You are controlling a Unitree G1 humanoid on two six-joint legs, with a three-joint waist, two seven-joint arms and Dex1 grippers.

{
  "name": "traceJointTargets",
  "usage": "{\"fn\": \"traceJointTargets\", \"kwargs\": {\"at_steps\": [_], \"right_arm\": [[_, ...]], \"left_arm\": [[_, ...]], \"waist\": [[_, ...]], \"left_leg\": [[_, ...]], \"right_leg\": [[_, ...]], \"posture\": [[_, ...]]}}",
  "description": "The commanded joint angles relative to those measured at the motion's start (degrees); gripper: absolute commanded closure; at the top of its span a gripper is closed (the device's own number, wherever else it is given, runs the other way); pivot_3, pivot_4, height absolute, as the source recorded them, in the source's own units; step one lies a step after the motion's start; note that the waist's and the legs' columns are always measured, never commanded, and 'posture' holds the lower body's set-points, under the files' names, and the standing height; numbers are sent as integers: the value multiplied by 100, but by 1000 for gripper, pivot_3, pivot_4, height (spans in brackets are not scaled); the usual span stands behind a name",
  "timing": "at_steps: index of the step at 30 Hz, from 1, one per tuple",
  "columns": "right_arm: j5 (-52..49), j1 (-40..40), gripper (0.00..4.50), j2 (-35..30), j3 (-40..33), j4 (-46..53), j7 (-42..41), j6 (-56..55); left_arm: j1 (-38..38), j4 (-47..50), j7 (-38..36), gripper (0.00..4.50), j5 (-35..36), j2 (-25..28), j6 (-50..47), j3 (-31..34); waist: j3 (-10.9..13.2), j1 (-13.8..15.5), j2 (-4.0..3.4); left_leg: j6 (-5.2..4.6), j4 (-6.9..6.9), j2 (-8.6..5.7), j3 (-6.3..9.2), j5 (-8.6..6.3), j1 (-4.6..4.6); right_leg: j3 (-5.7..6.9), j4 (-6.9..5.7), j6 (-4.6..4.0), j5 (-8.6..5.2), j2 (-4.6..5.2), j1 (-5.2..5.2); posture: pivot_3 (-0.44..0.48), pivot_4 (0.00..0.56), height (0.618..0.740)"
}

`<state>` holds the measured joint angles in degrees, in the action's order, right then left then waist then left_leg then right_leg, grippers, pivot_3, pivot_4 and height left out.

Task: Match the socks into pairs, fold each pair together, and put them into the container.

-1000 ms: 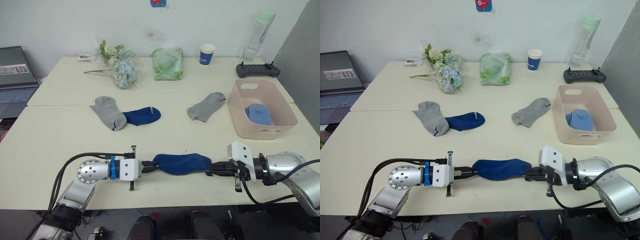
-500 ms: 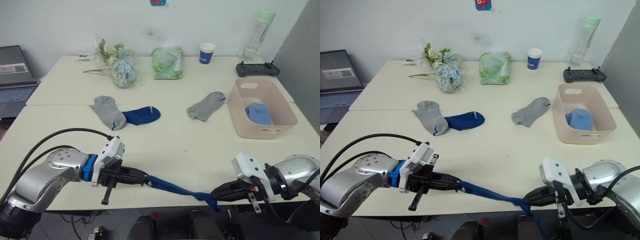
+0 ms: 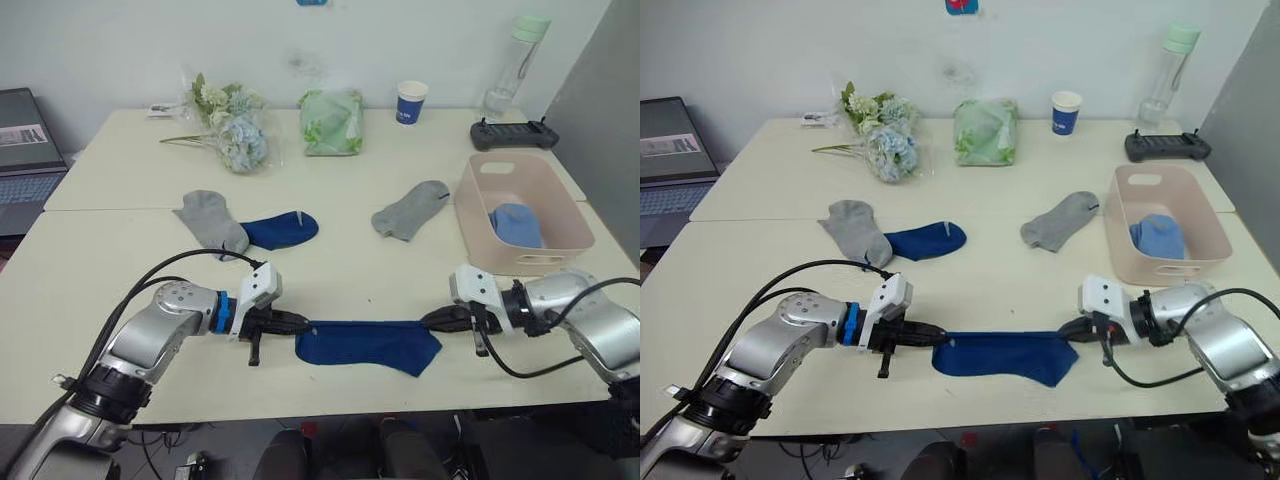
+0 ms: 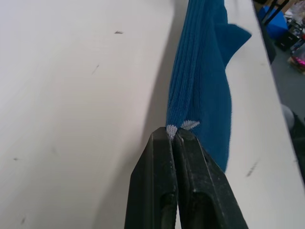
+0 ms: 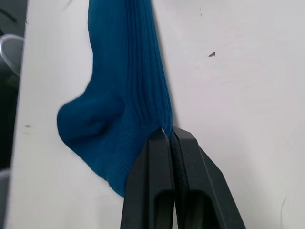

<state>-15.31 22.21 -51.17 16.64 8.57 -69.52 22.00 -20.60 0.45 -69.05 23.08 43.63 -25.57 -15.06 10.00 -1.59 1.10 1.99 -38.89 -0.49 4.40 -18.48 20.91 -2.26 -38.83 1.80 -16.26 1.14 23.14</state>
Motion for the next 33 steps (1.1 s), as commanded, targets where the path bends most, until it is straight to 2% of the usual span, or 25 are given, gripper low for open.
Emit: {"fn": "traceJointTargets", "kwargs": {"at_steps": [1,11,14,19,22,24,27,29,31,33], "right_arm": [[270,244,4500,188,131,-235,-118,-290],[609,577,4500,504,87,-817,-149,-667],[613,578,3806,584,-48,-875,-5,-732],[402,533,2009,624,-590,-668,304,-635],[84,304,916,582,-981,-95,425,-323],[-58,27,902,635,-1115,440,600,-104],[-129,-273,902,832,-1120,986,926,72],[-91,-415,1296,1034,-1059,1171,1187,98],[73,-540,1838,1123,-911,1243,1300,53],[271,-685,2559,1239,-743,1244,1464,-98]], "left_arm": [[0,-62,97,4454,-245,-131,163,20],[-334,-463,385,4454,-735,-529,414,72],[-347,-514,378,3853,-785,-544,470,85],[-383,-681,691,2293,-821,-516,570,391],[-396,-743,924,1308,-757,-482,825,794],[-369,-495,843,725,-508,-516,935,1074],[-327,-32,650,725,-189,-593,929,1263],[-249,357,515,699,42,-651,852,1258],[-80,705,422,1089,87,-686,913,1132],[173,900,375,1620,-157,-718,1209,883]], "waist": [[0,1,0],[0,6,0],[-1,6,0],[0,8,0],[0,8,0],[-1,8,0],[-1,9,0],[-1,8,1],[-1,7,0],[-3,6,-1]], "left_leg": [[0,-1,0,-1,0,1],[1,-7,-2,0,1,0],[2,-7,-1,1,1,0],[2,-7,-1,1,1,-1],[1,-7,1,4,1,-1],[2,-5,4,10,1,2],[2,-3,5,12,1,4],[2,-6,2,9,2,5],[3,-7,-1,3,2,4],[3,-7,-1,2,2,2]], "right_leg": [[0,-4,0,0,0,4],[0,-11,-1,2,2,3],[-1,-12,-2,2,2,4],[-2,-14,-2,3,3,3],[-3,-14,-2,3,3,4],[-4,-13,-2,3,3,6],[-7,-11,-2,2,4,6],[-9,-12,-2,3,7,4],[-12,-14,-1,3,8,3],[-12,-13,-1,3,8,3]], "posture": [[0,150,740],[0,150,740],[0,150,740],[0,150,740],[0,150,740],[0,150,740],[0,150,740],[0,150,740],[0,150,740],[0,150,740]]}}
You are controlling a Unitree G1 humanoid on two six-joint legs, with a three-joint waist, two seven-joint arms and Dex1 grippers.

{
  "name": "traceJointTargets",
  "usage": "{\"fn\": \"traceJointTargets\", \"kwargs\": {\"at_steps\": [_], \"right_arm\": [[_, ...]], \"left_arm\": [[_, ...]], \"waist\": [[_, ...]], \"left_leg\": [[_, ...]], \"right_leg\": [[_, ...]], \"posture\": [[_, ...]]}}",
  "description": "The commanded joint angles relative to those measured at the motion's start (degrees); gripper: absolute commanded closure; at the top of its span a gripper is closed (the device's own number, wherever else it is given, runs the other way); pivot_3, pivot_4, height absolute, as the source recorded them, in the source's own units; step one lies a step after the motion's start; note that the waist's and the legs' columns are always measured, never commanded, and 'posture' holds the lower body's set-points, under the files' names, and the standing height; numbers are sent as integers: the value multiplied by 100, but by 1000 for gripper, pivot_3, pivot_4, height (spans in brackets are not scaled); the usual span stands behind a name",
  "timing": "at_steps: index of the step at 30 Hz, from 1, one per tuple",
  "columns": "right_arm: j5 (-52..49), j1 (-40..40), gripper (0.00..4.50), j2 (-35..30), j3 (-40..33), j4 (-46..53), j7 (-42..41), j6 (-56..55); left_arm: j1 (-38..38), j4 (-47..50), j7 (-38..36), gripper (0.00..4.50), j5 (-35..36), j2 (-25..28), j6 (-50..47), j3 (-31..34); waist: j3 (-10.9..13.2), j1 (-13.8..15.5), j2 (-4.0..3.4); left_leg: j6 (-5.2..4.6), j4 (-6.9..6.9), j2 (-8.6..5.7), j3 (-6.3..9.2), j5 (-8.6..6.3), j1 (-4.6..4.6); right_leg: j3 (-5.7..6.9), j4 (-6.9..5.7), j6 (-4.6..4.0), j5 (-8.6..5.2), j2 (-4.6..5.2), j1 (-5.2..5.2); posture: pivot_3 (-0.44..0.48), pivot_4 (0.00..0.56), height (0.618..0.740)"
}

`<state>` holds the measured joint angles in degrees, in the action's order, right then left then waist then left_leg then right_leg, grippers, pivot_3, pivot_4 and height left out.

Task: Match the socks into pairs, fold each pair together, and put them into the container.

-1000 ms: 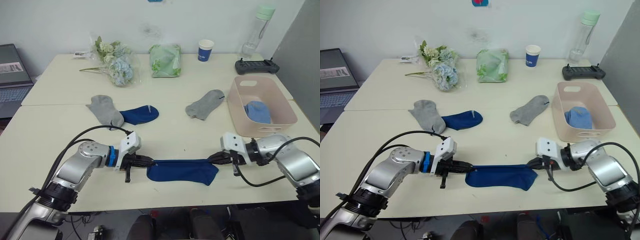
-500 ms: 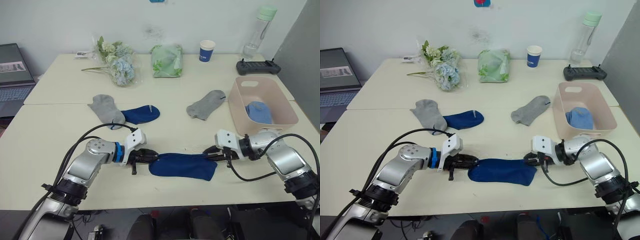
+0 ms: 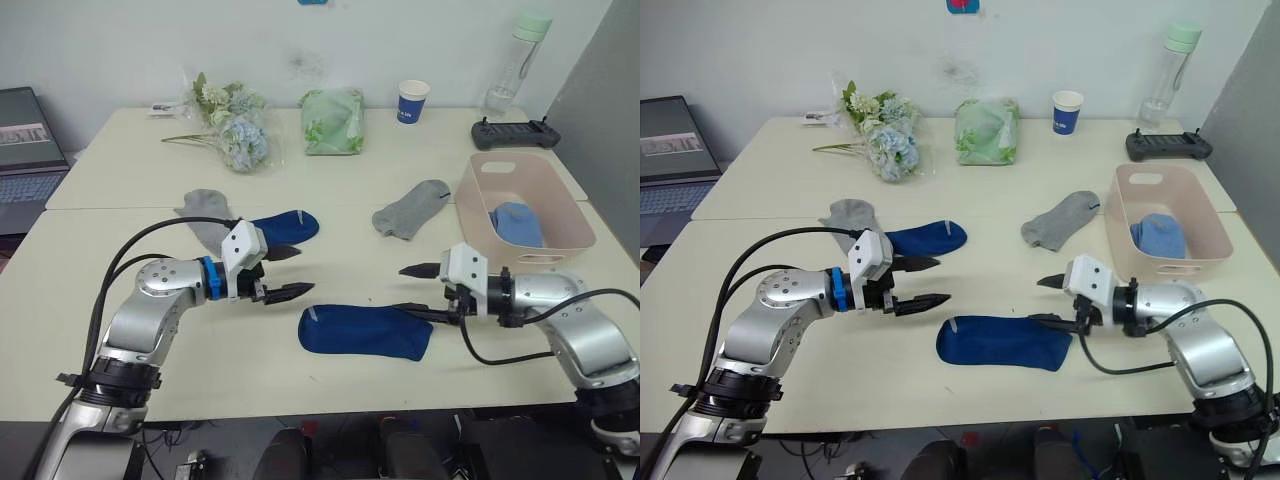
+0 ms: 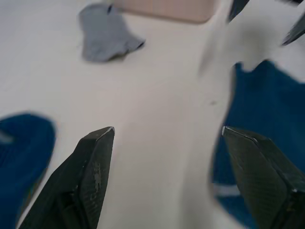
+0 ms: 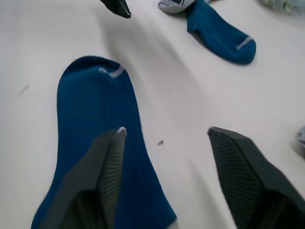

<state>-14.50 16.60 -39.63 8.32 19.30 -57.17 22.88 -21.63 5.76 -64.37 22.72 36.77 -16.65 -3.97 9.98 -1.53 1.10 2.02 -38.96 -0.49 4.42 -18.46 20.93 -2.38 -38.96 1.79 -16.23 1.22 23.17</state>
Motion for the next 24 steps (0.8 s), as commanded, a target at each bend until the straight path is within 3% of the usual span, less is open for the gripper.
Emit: {"fn": "traceJointTargets", "kwargs": {"at_steps": [1,5,9,15,24], "right_arm": [[250,-170,2930,118,133,171,287,-241],[741,-649,4440,188,430,88,573,-639],[1080,-1050,4500,30,522,-15,609,-1032],[1156,-1517,4500,-315,218,-261,597,-1415],[481,-2129,4500,-713,-670,-45,363,-1490]], "left_arm": [[352,400,-78,1951,-210,-46,421,-284],[891,290,236,3322,-729,-199,999,-551],[1272,-169,389,4484,-1243,-163,1711,-640],[1480,-500,450,4484,-1334,50,1779,-474],[1651,-196,214,4484,-556,115,1262,-51]], "waist": [[-1,0,-1],[-2,2,-1],[-2,4,-1],[-10,2,0],[-21,3,1]], "left_leg": [[0,1,0,-1,0,-2],[0,2,3,3,0,-2],[-1,2,1,-2,0,-4],[-2,2,0,-2,-1,-9],[-3,2,0,-3,-2,-13]], "right_leg": [[-1,1,0,0,-1,0],[0,-1,0,0,-3,0],[0,-1,-1,0,-3,0],[5,1,0,0,-3,-8],[6,0,0,0,-4,-14]], "posture": [[0,150,740],[0,150,740],[0,150,740],[0,150,740],[0,150,740]]}}
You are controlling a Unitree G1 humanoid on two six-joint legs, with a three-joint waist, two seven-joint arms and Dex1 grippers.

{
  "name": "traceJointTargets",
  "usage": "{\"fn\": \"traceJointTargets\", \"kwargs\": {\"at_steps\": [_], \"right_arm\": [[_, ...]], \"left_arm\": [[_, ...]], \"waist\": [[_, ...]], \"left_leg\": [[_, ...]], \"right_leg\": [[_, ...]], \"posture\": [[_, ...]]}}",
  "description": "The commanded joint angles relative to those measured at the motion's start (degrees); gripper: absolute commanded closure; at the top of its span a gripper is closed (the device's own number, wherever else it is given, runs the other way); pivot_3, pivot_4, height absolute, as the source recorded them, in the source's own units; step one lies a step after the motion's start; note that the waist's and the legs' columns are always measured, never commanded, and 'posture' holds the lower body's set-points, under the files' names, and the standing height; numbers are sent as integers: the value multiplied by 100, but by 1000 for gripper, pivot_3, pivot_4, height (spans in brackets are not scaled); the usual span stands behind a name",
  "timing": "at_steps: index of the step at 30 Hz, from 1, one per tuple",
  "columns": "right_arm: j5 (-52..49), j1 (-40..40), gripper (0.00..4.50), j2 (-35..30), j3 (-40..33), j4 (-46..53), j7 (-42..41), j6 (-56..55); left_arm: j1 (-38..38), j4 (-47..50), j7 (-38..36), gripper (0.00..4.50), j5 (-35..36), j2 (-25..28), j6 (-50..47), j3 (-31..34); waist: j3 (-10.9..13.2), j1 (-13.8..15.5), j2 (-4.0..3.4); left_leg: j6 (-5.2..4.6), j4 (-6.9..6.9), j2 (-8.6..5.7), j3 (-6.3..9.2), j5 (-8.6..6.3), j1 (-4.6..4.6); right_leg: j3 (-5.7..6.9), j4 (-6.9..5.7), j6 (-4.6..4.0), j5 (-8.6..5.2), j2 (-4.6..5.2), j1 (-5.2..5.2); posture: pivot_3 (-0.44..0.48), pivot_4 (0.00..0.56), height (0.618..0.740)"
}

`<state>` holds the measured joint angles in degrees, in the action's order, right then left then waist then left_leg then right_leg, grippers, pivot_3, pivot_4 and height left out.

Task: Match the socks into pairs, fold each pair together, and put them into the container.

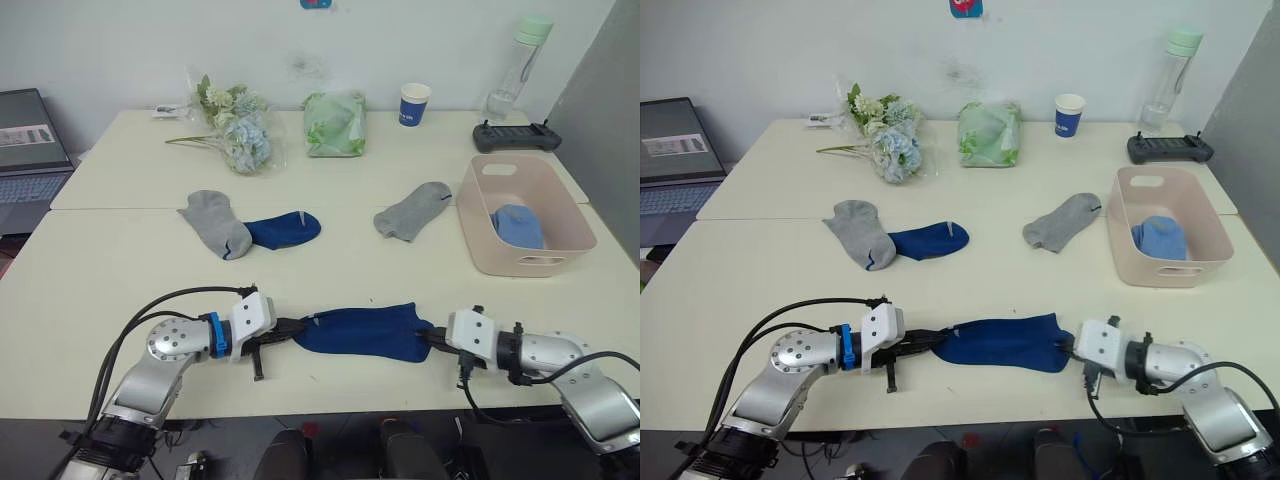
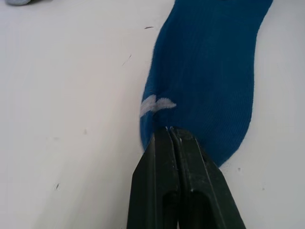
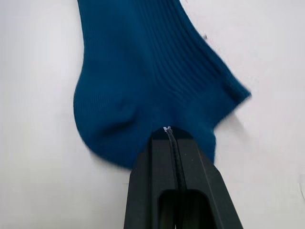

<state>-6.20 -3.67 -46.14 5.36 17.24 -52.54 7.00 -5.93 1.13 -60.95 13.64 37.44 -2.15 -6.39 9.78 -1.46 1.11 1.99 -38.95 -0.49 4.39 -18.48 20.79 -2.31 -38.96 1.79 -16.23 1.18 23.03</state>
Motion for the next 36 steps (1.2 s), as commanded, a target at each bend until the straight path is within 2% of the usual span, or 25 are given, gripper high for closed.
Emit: {"fn": "traceJointTargets", "kwargs": {"at_steps": [1,5,6,7,8,12,16,17,19,20,21,28,32,36], "right_arm": [[-667,-105,4500,14,-581,284,-116,127],[-1413,88,4500,374,-1279,598,327,584],[-1431,150,4137,438,-1413,612,504,693],[-1378,177,3982,477,-1488,607,630,744],[-1286,198,3725,503,-1523,585,747,761],[-769,170,2282,553,-1436,417,1122,569],[-658,100,986,780,-1402,389,1331,497],[-639,80,531,813,-1371,422,1333,499],[-670,101,0,943,-1309,519,1395,592],[-692,117,0,991,-1292,550,1420,638],[-722,142,0,1005,-1248,586,1400,713],[-653,491,0,1104,-940,754,1502,1050],[-631,630,0,1187,-831,810,1598,1169],[-452,598,0,1167,-692,740,1610,1045]], "left_arm": [[97,438,-122,4484,572,35,-356,306],[-10,665,286,4484,1154,-48,-1008,888],[-103,547,596,4500,1232,-138,-1129,1130],[-173,366,892,4121,1298,-234,-1188,1393],[-216,186,1157,3959,1289,-321,-1166,1612],[-111,-299,2017,2685,934,-633,-658,2175],[289,-177,2509,1501,698,-883,-437,2310],[409,-99,2537,1081,657,-919,-404,2276],[618,80,2531,529,628,-984,-366,2180],[680,138,2522,169,612,-1000,-348,2141],[693,173,2500,21,580,-991,-335,2092],[-141,-100,2490,21,-314,-933,-21,1176],[-968,-733,2788,21,-1110,-1025,412,589],[-1702,-1419,3080,21,-1568,-1277,378,218]], "waist": [[0,-4,0],[1,-3,0],[0,-2,0],[0,0,0],[-1,0,1],[-2,-4,0],[-2,2,1],[-2,4,1],[-3,3,1],[-3,2,1],[-3,1,1],[-3,60,1],[-4,61,0],[-4,65,2]], "left_leg": [[0,0,0,0,0,0],[0,0,5,6,0,2],[0,0,6,7,0,2],[0,0,5,9,0,2],[0,0,4,9,0,2],[0,3,4,6,0,2],[2,2,2,-7,0,4],[2,2,2,-6,1,4],[2,1,3,-2,1,3],[2,2,3,-1,1,3],[2,2,3,1,1,3],[4,1,-4,0,2,3],[5,1,-2,-4,2,3],[4,0,-4,-10,2,3]], "right_leg": [[0,0,0,0,0,0],[-5,-2,0,0,-1,1],[-5,-4,0,0,-1,1],[-4,-5,0,0,-1,1],[-4,-5,0,0,-1,1],[-4,-1,0,0,-1,5],[-10,1,0,0,3,10],[-16,0,0,1,4,9],[-15,-3,0,1,4,9],[-15,-3,0,1,4,8],[-13,-3,0,1,3,8],[-5,-4,-1,3,3,5],[-1,-3,-1,3,1,8],[0,-4,-1,3,0,9]], "posture": [[0,150,740],[0,150,740],[0,150,740],[0,150,740],[0,150,740],[0,150,740],[0,150,740],[0,150,740],[0,150,740],[0,150,740],[0,150,740],[0,150,740],[0,150,740],[0,150,740]]}}
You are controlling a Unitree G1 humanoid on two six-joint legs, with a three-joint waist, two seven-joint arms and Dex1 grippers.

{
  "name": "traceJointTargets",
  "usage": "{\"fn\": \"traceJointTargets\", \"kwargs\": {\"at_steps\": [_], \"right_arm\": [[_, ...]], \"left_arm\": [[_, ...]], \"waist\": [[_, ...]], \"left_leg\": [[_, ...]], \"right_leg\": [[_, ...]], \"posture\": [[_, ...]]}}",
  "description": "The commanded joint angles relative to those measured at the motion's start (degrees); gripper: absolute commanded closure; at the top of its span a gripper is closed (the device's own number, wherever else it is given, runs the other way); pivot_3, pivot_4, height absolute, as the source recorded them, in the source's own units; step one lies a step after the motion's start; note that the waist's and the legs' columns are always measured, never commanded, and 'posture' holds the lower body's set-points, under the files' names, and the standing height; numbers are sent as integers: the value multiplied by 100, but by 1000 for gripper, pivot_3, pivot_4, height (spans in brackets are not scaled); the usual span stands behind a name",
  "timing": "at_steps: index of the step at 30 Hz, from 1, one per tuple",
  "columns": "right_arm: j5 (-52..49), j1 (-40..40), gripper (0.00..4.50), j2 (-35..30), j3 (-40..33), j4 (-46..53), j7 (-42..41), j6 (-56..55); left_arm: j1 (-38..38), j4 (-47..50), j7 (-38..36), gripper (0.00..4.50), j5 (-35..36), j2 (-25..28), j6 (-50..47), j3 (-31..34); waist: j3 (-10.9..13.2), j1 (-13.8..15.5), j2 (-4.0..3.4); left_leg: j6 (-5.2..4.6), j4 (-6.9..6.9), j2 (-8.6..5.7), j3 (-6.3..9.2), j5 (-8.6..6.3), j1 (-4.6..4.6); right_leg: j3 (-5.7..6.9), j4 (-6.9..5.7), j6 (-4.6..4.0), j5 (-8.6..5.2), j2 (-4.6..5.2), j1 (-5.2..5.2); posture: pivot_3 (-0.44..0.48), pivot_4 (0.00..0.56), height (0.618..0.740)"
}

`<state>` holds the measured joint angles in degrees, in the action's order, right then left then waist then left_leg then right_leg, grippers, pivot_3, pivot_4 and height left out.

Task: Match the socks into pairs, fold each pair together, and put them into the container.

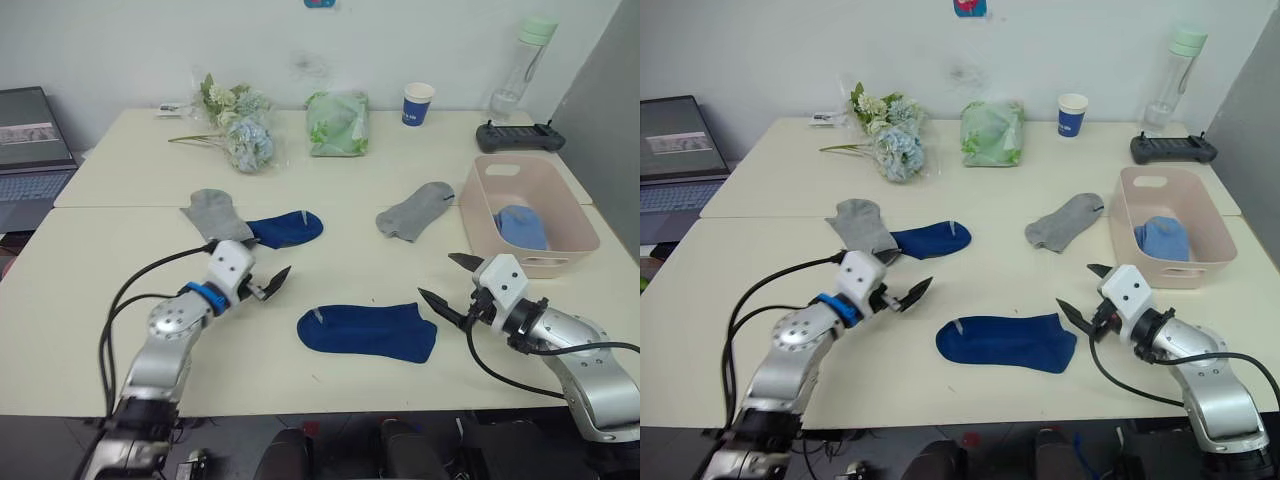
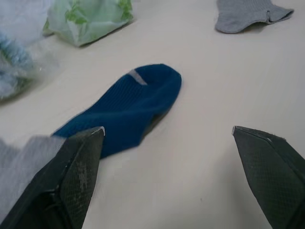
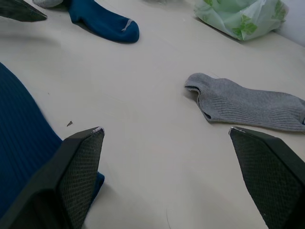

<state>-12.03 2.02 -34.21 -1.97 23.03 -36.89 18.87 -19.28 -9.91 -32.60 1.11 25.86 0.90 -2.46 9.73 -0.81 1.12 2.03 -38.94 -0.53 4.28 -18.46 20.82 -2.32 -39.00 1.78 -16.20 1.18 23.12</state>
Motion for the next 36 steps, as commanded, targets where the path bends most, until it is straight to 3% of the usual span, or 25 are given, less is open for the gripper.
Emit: {"fn": "traceJointTargets", "kwargs": {"at_steps": [1,8,22,29,36], "right_arm": [[161,2,0,-31,54,159,45,-178],[106,-39,0,18,-70,348,152,-52],[89,80,0,59,-50,392,226,64],[93,163,0,40,71,422,101,-6],[-60,288,0,-17,186,784,-142,122]], "left_arm": [[-569,-536,329,21,-460,-170,-3,-281],[-1312,-1600,887,21,-967,-219,60,-408],[-1631,-2124,860,4444,-880,-241,211,-283],[-1567,-1638,230,4477,-139,-441,299,-49],[-1178,133,-1212,4477,1060,-292,-603,-118]], "waist": [[0,3,1],[0,-20,0],[-1,-18,0],[-1,-17,1],[0,-23,1]], "left_leg": [[0,0,-1,0,0,0],[0,-1,2,0,0,0],[2,-1,2,1,1,0],[3,-3,0,1,2,3],[20,-3,2,0,11,3]], "right_leg": [[0,0,0,0,0,1],[2,-4,0,0,-4,4],[2,-5,0,0,-3,5],[3,-4,1,0,-1,5],[-1,-5,1,0,-2,5]], "posture": [[0,150,740],[0,150,740],[0,150,740],[0,150,740],[0,150,740]]}}
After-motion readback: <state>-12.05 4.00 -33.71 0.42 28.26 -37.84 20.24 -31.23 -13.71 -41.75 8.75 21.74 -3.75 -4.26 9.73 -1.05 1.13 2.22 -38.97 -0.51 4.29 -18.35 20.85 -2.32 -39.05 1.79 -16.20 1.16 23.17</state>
